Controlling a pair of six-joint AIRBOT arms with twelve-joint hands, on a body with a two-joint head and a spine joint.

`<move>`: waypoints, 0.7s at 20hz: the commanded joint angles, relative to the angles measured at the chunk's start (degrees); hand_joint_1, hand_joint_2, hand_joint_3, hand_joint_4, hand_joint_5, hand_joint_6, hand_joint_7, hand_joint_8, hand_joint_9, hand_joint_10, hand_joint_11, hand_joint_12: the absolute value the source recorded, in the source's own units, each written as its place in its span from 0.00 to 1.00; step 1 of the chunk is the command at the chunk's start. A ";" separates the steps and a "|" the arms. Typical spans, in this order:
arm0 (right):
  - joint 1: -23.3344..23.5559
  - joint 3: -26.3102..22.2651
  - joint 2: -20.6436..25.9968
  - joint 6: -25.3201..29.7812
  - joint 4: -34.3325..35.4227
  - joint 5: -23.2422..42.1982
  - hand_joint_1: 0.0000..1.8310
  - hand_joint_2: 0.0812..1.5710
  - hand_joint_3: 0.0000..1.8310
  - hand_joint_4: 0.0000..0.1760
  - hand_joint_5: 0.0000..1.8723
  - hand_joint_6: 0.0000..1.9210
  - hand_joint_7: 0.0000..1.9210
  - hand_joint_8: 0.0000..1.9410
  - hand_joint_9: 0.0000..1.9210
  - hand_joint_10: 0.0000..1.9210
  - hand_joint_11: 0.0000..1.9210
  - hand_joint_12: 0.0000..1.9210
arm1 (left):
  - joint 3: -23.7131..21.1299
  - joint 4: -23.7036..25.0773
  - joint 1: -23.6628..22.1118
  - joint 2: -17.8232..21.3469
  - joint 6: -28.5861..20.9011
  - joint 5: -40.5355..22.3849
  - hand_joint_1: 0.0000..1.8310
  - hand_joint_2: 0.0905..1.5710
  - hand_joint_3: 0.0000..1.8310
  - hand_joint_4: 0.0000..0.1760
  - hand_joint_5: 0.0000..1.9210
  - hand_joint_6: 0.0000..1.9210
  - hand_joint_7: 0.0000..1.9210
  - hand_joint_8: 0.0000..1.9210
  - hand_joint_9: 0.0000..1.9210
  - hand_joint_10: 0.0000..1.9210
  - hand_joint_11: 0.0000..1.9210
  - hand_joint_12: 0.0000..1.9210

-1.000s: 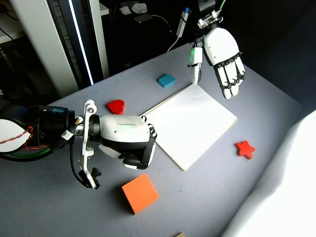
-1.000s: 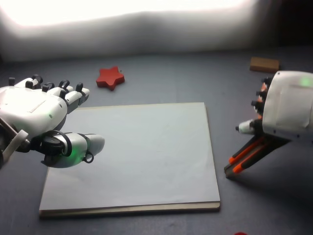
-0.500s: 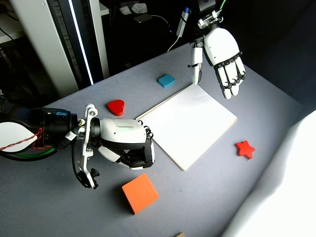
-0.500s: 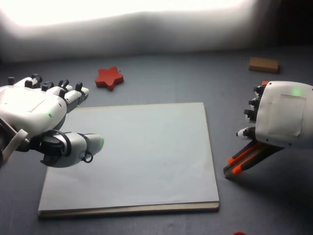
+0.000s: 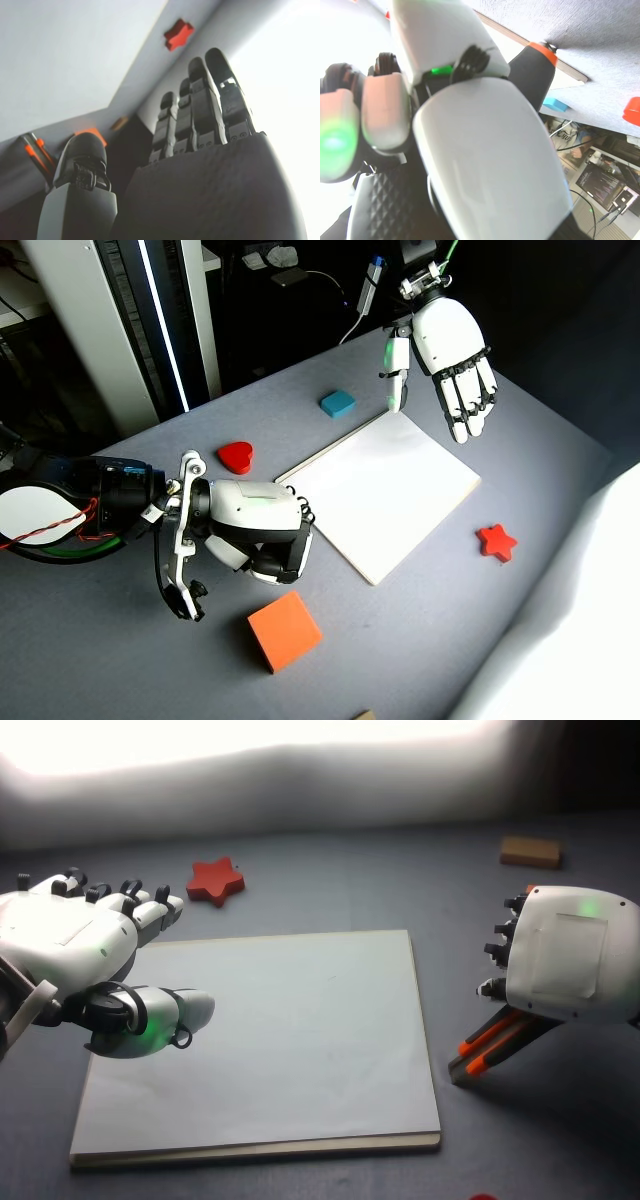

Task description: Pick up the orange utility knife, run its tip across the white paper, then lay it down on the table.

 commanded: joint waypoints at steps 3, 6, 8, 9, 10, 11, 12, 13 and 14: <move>0.27 -1.47 -0.43 1.00 -1.35 7.10 0.95 0.76 0.00 0.98 0.71 1.00 0.75 1.00 0.80 1.00 0.85 1.00 | 0.15 3.36 -0.53 0.12 0.20 -3.27 0.00 0.82 0.00 0.27 0.03 0.00 0.06 0.00 0.14 0.00 0.00 0.51; 1.32 -1.49 2.00 1.74 -0.72 9.87 0.85 0.79 0.00 1.00 0.65 1.00 0.68 1.00 0.74 1.00 0.77 1.00 | 0.22 3.36 -0.55 0.12 0.20 -3.27 0.01 0.82 0.00 0.27 0.03 0.00 0.05 0.00 0.15 0.00 0.00 0.53; 2.30 -1.49 3.78 1.83 0.50 10.75 0.61 0.80 0.00 0.00 0.41 0.80 0.46 1.00 0.51 1.00 0.52 1.00 | 0.22 3.36 -0.55 0.12 0.20 -3.27 0.02 0.82 0.00 0.26 0.04 0.00 0.06 0.00 0.15 0.00 0.00 0.52; 2.76 -1.48 4.50 2.11 0.86 11.16 0.57 0.80 0.00 0.00 0.39 0.75 0.39 1.00 0.45 1.00 0.46 1.00 | 0.22 3.36 -0.53 0.12 0.20 -3.27 0.02 0.82 0.00 0.26 0.04 0.00 0.06 0.00 0.15 0.00 0.00 0.52; 3.26 -1.48 5.27 2.76 0.97 11.85 0.50 0.83 0.00 0.02 0.34 0.81 0.34 0.96 0.38 1.00 0.42 1.00 | 0.22 3.36 -0.51 0.12 0.20 -3.27 0.01 0.82 0.00 0.27 0.04 0.00 0.07 0.00 0.15 0.00 0.00 0.53; 3.56 -1.49 6.02 2.98 1.64 12.74 0.46 0.84 0.00 0.50 0.32 0.83 0.36 0.91 0.38 1.00 0.41 1.00 | 0.24 3.36 -0.51 0.12 0.20 -3.27 0.01 0.82 0.00 0.29 0.04 0.00 0.07 0.00 0.15 0.00 0.00 0.54; 3.63 -1.49 6.39 2.98 1.99 13.15 0.43 0.85 0.00 0.74 0.30 0.86 0.37 0.88 0.39 1.00 0.40 1.00 | 0.24 3.36 -0.51 0.12 0.20 -3.27 0.02 0.82 0.00 0.28 0.04 0.00 0.07 0.00 0.15 0.00 0.00 0.54; 3.66 -1.50 6.86 3.00 2.48 13.60 0.41 0.86 0.00 0.95 0.30 0.86 0.39 0.86 0.40 0.99 0.40 1.00 | 0.24 3.36 -0.51 0.12 0.20 -3.27 0.02 0.82 0.00 0.29 0.04 0.00 0.07 0.00 0.15 0.00 0.00 0.53; 3.53 -1.53 7.28 3.05 3.06 13.82 0.40 0.86 0.00 0.99 0.28 0.88 0.40 0.86 0.41 0.99 0.40 1.00 | 0.24 3.37 -0.51 0.12 0.20 -3.27 0.02 0.82 0.00 0.30 0.04 0.00 0.07 0.00 0.15 0.00 0.00 0.51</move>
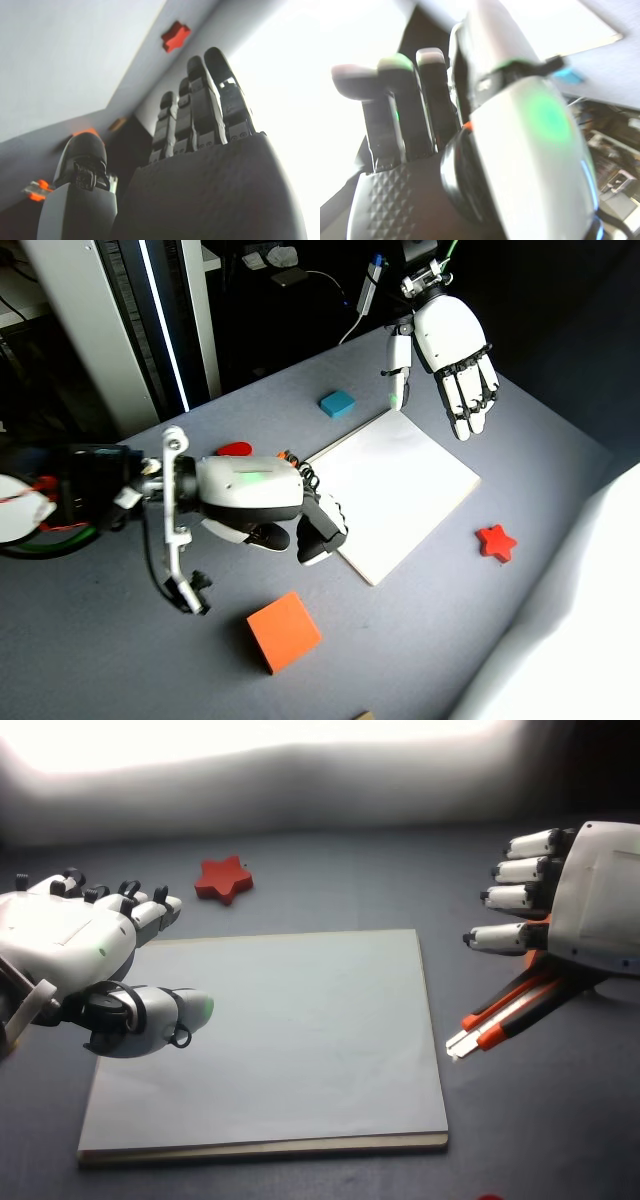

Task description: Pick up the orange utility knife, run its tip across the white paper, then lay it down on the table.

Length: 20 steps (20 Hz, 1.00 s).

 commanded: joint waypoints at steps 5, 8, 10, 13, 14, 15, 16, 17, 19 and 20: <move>-0.69 -3.43 2.45 -2.10 16.79 6.03 0.35 0.91 0.00 0.00 0.69 1.00 0.77 1.00 0.79 1.00 0.81 1.00 | 0.27 3.41 -0.51 0.12 0.20 -3.16 0.02 0.82 0.00 0.28 0.04 0.00 0.07 0.00 0.15 0.00 0.00 0.51; -2.18 -7.38 5.01 -4.32 25.45 5.17 0.40 0.93 0.00 0.79 0.73 1.00 0.81 1.00 0.84 1.00 0.88 1.00 | 0.27 3.41 -0.50 0.12 0.20 -3.16 0.00 0.82 0.00 0.33 0.03 0.00 0.06 0.00 0.15 0.00 0.00 0.50; -3.88 -8.37 5.86 -6.15 26.34 7.03 0.41 0.96 0.01 0.99 0.72 1.00 0.80 1.00 0.84 1.00 0.88 1.00 | 0.27 3.41 -0.50 0.12 0.20 -3.16 0.01 0.82 0.00 0.32 0.03 0.00 0.05 0.00 0.14 0.00 0.00 0.44; -8.07 -11.89 8.05 -11.06 36.58 11.90 0.41 0.96 0.00 1.00 0.73 1.00 0.80 1.00 0.85 1.00 0.89 1.00 | 0.27 3.41 -0.51 0.13 0.20 -3.16 0.01 0.82 0.00 0.34 0.02 0.00 0.05 0.00 0.13 0.00 0.00 0.43; -9.74 -12.46 8.32 -11.11 38.64 14.13 0.48 0.94 0.00 1.00 0.73 1.00 0.80 1.00 0.85 1.00 0.89 1.00 | 0.29 3.41 -0.53 0.12 0.20 -3.16 0.00 0.82 0.00 0.33 0.03 0.00 0.06 0.00 0.14 0.00 0.00 0.48; -10.56 -12.63 8.36 -11.11 39.91 15.77 0.48 0.94 0.00 1.00 0.73 1.00 0.80 1.00 0.85 1.00 0.89 1.00 | 0.30 3.41 -0.55 0.12 0.20 -3.16 0.00 0.82 0.00 0.33 0.03 0.00 0.06 0.00 0.14 0.00 0.00 0.48; -10.90 -12.81 8.33 -11.11 41.85 16.77 0.54 0.90 0.00 1.00 0.72 1.00 0.80 1.00 0.84 1.00 0.89 1.00 | 0.28 3.41 -0.52 0.12 0.20 -3.16 0.00 0.82 0.00 0.33 0.03 0.00 0.06 0.00 0.14 0.00 0.00 0.50; -11.18 -13.42 8.33 -10.86 45.12 16.77 0.56 0.88 0.00 1.00 0.72 1.00 0.81 1.00 0.85 1.00 0.89 1.00 | 0.28 3.41 -0.50 0.12 0.20 -3.16 0.02 0.82 0.00 0.32 0.03 0.00 0.06 0.00 0.14 0.00 0.00 0.51; -11.13 -13.99 8.34 -9.40 47.78 15.30 0.57 0.88 0.00 1.00 0.72 1.00 0.81 1.00 0.85 1.00 0.89 1.00 | 0.30 3.42 -0.49 0.12 0.20 -3.16 0.02 0.82 0.00 0.33 0.03 0.00 0.06 0.00 0.14 0.00 0.00 0.50; -11.01 -13.99 8.35 -9.40 48.33 14.61 0.57 0.88 0.00 1.00 0.73 1.00 0.81 1.00 0.84 1.00 0.88 1.00 | 0.30 3.42 -0.51 0.12 0.20 -3.16 0.01 0.82 0.00 0.33 0.03 0.00 0.06 0.00 0.15 0.00 0.00 0.50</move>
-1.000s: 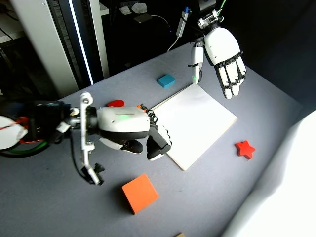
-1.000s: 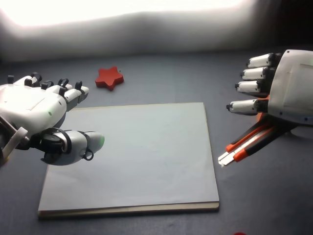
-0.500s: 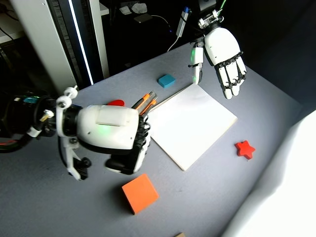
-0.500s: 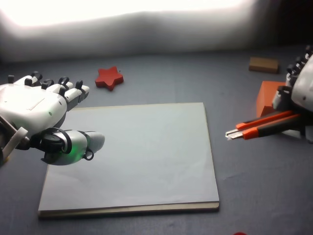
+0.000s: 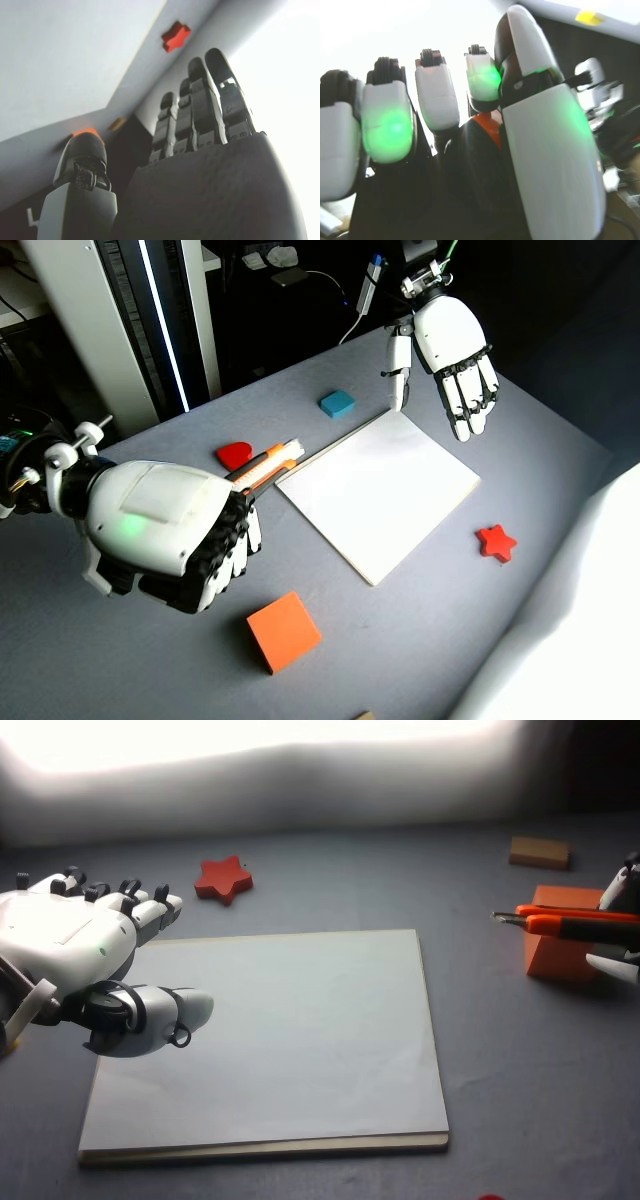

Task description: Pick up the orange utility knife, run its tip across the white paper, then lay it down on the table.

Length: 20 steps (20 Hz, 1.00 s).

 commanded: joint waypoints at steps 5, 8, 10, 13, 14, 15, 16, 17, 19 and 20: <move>-0.23 1.91 -0.28 -7.12 -3.27 9.76 0.53 0.90 0.00 1.00 0.72 1.00 0.80 1.00 0.84 1.00 0.87 1.00 | 0.18 3.39 -0.60 0.12 0.19 -3.27 0.00 0.82 0.00 0.34 0.02 0.00 0.06 0.00 0.15 0.00 0.00 0.50; -0.03 3.97 -0.86 -8.76 -7.40 11.77 0.51 0.90 0.00 1.00 0.73 1.00 0.80 1.00 0.84 1.00 0.88 1.00 | 0.12 3.38 -0.62 0.12 0.19 -3.27 0.00 0.82 0.00 0.33 0.03 0.00 0.07 0.00 0.16 0.01 0.00 0.54; 2.50 6.71 -2.92 -9.89 -12.66 11.97 0.51 0.90 0.00 1.00 0.73 1.00 0.80 1.00 0.84 1.00 0.88 1.00 | 0.11 3.38 -0.66 0.12 0.19 -3.27 0.00 0.82 0.00 0.35 0.01 0.00 0.06 0.00 0.14 0.00 0.00 0.52; 8.74 12.40 -6.87 -10.33 -26.78 7.78 0.49 0.92 0.00 1.00 0.72 1.00 0.79 1.00 0.83 1.00 0.87 1.00 | 0.14 3.37 -0.66 0.12 0.18 -3.27 0.00 0.82 0.00 0.31 0.03 0.00 0.07 0.00 0.14 0.00 0.00 0.51; 11.31 14.37 -8.44 -9.83 -30.97 5.65 0.49 0.92 0.00 1.00 0.72 1.00 0.79 1.00 0.83 1.00 0.87 1.00 | 0.14 3.37 -0.66 0.12 0.18 -3.27 0.00 0.82 0.00 0.31 0.03 0.00 0.07 0.00 0.14 0.00 0.00 0.51; 13.94 16.80 -10.56 -9.88 -35.35 3.77 0.48 0.92 0.00 1.00 0.71 1.00 0.78 1.00 0.82 1.00 0.86 1.00 | 0.14 3.37 -0.66 0.12 0.18 -3.27 0.01 0.82 0.00 0.37 0.03 0.00 0.06 0.00 0.14 0.00 0.00 0.48; 16.46 19.59 -12.84 -10.48 -40.73 1.96 0.48 0.92 0.00 1.00 0.71 1.00 0.78 1.00 0.82 1.00 0.86 1.00 | 0.14 3.37 -0.66 0.12 0.18 -3.27 0.01 0.82 0.00 0.37 0.03 0.00 0.06 0.00 0.14 0.00 0.00 0.48; 18.07 21.65 -14.40 -10.80 -44.73 0.46 0.49 0.92 0.00 1.00 0.70 1.00 0.77 1.00 0.81 1.00 0.86 1.00 | 0.15 3.37 -0.66 0.12 0.18 -3.27 0.02 0.82 0.00 0.37 0.03 0.00 0.07 0.00 0.14 0.00 0.00 0.48; 21.18 27.66 -20.16 -12.68 -52.13 -1.15 0.47 0.93 0.00 1.00 0.71 1.00 0.78 1.00 0.83 1.00 0.88 1.00 | 0.22 3.37 -0.65 0.11 0.18 -3.27 0.01 0.82 0.00 0.36 0.02 0.00 0.08 0.00 0.14 0.00 0.00 0.46; 21.71 29.97 -22.38 -13.82 -53.86 -0.58 0.47 0.93 0.00 1.00 0.71 1.00 0.78 1.00 0.83 1.00 0.88 1.00 | 0.27 3.38 -0.64 0.11 0.18 -3.27 0.01 0.82 0.00 0.36 0.02 0.00 0.08 0.00 0.14 0.00 0.00 0.46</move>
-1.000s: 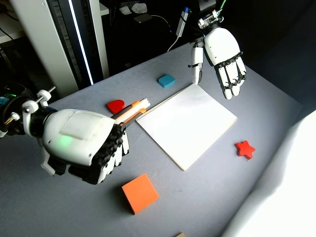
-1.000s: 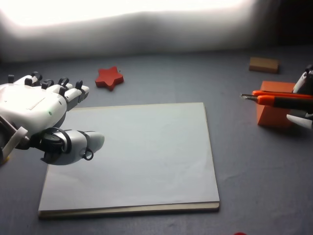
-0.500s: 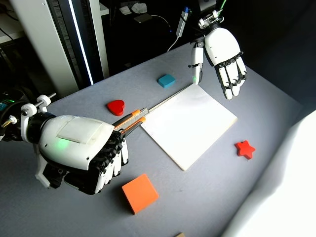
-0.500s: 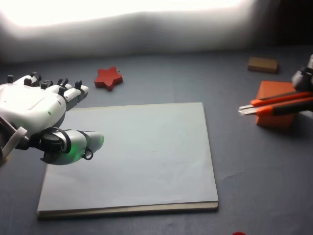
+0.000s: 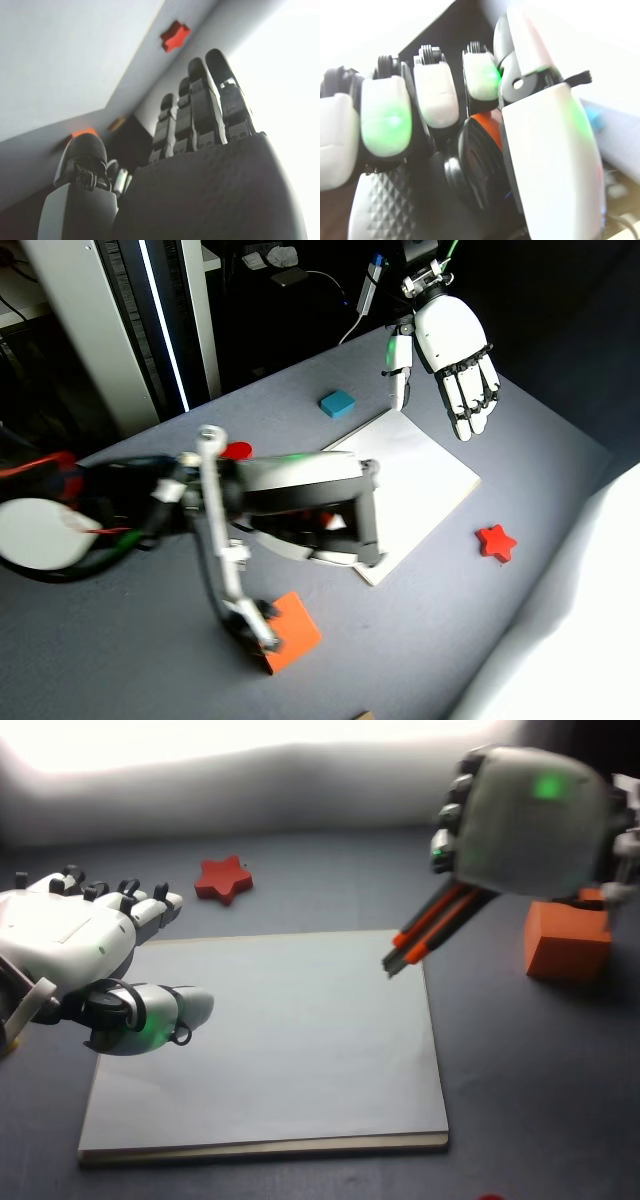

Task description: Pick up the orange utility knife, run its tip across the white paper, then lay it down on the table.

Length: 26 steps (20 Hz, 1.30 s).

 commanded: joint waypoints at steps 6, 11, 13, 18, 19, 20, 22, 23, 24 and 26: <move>3.80 5.59 -6.57 -10.29 -4.28 7.99 0.43 0.94 0.00 1.00 0.71 1.00 0.78 1.00 0.83 1.00 0.87 1.00 | 0.47 3.33 -0.37 0.06 0.22 -3.25 0.01 0.82 0.00 0.38 0.03 0.00 0.07 0.00 0.14 0.00 0.00 0.46; 5.25 7.90 -11.37 -13.69 -8.44 10.58 0.44 0.94 0.00 1.00 0.71 1.00 0.79 1.00 0.83 1.00 0.87 1.00 | 0.47 3.36 -0.26 0.04 0.26 -3.25 0.03 0.82 0.00 0.31 0.03 0.00 0.06 0.00 0.14 0.01 0.00 0.42; 4.80 12.19 -15.03 -16.70 -11.10 17.16 0.44 0.94 0.00 1.00 0.71 1.00 0.79 1.00 0.83 1.00 0.86 1.00 | 0.54 3.38 -0.14 -0.24 0.35 -3.25 0.06 0.81 0.00 0.29 0.05 0.01 0.07 0.00 0.15 0.01 0.00 0.49; 3.90 18.50 -20.17 -21.20 -13.94 23.54 0.41 0.95 0.00 1.00 0.70 1.00 0.78 1.00 0.83 1.00 0.87 1.00 | 0.62 3.40 -0.21 -0.38 0.35 -3.24 0.06 0.81 0.00 0.26 0.06 0.00 0.08 0.00 0.16 0.01 0.00 0.46; 3.58 19.08 -20.73 -21.20 -14.18 23.51 0.40 0.96 0.00 1.00 0.70 1.00 0.78 1.00 0.82 1.00 0.87 1.00 | 0.62 3.40 -0.25 -0.40 0.35 -3.24 0.05 0.81 0.00 0.28 0.05 0.00 0.09 0.00 0.16 0.00 0.00 0.48; 3.23 19.96 -21.45 -21.20 -14.79 23.20 0.40 0.95 0.00 1.00 0.70 1.00 0.78 1.00 0.82 1.00 0.87 1.00 | 0.64 3.40 -0.27 -0.42 0.35 -3.24 0.05 0.81 0.00 0.26 0.05 0.00 0.09 0.00 0.15 0.00 0.00 0.50; 2.71 21.56 -22.55 -21.13 -15.32 23.23 0.40 0.95 0.00 1.00 0.70 1.00 0.79 1.00 0.84 1.00 0.88 1.00 | 0.63 3.40 -0.31 -0.42 0.35 -3.24 0.03 0.81 0.00 0.24 0.05 0.00 0.09 0.00 0.16 0.00 0.00 0.51; 2.43 22.38 -23.11 -21.15 -15.43 23.35 0.41 0.95 0.00 1.00 0.70 1.00 0.79 1.00 0.84 1.00 0.88 1.00 | 0.62 3.40 -0.37 -0.43 0.35 -3.24 0.05 0.81 0.00 0.26 0.05 0.00 0.08 0.00 0.15 0.00 0.00 0.47; 2.08 23.14 -23.70 -21.17 -15.44 23.46 0.40 0.95 0.00 1.00 0.70 1.00 0.78 1.00 0.84 1.00 0.88 1.00 | 0.61 3.40 -0.50 -0.47 0.35 -3.24 0.06 0.81 0.00 0.28 0.05 0.00 0.07 0.00 0.15 0.00 0.00 0.48; 1.61 23.78 -24.39 -21.20 -15.51 23.55 0.40 0.96 0.00 1.00 0.70 1.00 0.79 1.00 0.84 1.00 0.89 1.00 | 0.65 3.40 -0.77 -0.62 0.35 -3.24 0.07 0.81 0.00 0.27 0.06 0.00 0.07 0.00 0.16 0.01 0.00 0.48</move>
